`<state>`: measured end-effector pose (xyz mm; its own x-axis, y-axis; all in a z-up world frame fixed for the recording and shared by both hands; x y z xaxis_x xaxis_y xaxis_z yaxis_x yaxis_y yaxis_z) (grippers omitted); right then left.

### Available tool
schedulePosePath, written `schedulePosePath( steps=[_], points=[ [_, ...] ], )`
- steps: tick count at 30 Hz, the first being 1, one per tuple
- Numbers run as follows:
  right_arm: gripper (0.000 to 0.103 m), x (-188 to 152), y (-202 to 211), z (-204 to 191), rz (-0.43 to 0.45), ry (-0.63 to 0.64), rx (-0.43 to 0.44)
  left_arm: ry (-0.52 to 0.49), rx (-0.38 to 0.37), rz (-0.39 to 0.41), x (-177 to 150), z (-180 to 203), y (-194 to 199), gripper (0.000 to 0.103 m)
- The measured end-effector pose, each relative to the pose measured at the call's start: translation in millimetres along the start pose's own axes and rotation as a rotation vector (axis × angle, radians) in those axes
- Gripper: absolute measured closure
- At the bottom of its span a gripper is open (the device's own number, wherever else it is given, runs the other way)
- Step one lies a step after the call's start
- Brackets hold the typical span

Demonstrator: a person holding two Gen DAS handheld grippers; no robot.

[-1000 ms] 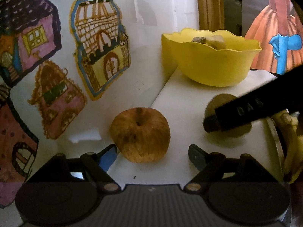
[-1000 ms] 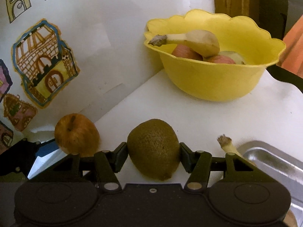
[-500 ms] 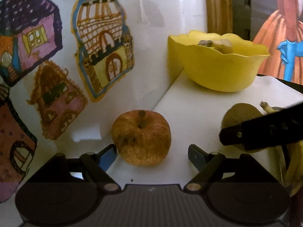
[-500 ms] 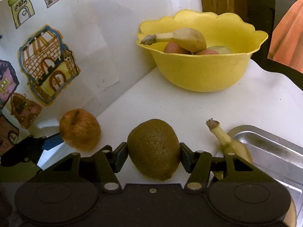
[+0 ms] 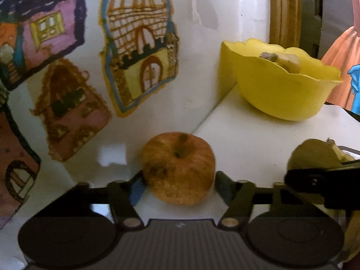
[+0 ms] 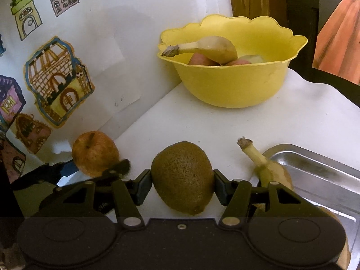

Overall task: Organize fruits
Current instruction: 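Grasp the kiwi with the right tool while the left tool grasps the red apple, then carry the red apple and kiwi over the metal tray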

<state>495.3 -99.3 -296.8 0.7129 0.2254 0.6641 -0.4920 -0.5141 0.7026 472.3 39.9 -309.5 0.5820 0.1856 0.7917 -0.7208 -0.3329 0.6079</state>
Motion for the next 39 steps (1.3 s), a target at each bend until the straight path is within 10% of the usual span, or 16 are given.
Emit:
schedulePosePath(
  steps=[14,39],
  points=[
    [0.043,-5,3,3,0.008,-0.018,0.010,0.005,-0.152,0.033,-19,-1,30,0.038],
    [0.043,-11,86,32,0.202,-0.074,-0.018,-0.039,-0.206,0.109,-10,37,99,0.038]
  ],
)
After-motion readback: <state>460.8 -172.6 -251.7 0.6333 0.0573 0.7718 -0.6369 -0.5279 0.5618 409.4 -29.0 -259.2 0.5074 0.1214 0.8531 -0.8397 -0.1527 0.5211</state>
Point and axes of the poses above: each gripper's, at about its wrist camera, not at the fingertips, and y roughly against the way its jaws point, z to its right, x to its top, the point moved 10 cm from there along -y, roughly the way its jaws point, and after that the axes turned 4 degrees about z, right-handed, at the moved point
